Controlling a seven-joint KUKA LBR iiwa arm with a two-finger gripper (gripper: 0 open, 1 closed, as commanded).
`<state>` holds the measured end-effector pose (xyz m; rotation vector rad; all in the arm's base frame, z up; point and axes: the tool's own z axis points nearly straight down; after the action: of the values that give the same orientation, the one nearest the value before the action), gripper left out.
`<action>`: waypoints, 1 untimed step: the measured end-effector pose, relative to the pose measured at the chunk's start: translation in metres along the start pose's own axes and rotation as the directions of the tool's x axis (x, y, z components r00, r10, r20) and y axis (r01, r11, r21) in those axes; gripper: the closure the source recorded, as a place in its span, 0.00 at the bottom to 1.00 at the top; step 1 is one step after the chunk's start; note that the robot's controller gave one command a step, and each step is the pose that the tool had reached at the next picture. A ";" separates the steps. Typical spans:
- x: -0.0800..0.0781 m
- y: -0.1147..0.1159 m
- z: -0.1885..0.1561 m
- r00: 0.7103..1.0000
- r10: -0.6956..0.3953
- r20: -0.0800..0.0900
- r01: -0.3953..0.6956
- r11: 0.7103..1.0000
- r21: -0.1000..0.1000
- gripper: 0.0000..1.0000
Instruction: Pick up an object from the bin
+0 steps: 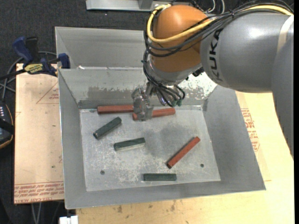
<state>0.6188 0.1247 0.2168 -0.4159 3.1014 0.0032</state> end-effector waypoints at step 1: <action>0.002 -0.001 0.005 1.000 0.001 -0.009 -0.001 1.000 -0.001 0.00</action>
Offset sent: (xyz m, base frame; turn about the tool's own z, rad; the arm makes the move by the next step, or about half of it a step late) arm 0.0000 0.0000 0.0000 0.0000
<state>0.6174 0.1237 0.2113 -0.4154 3.1101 0.0024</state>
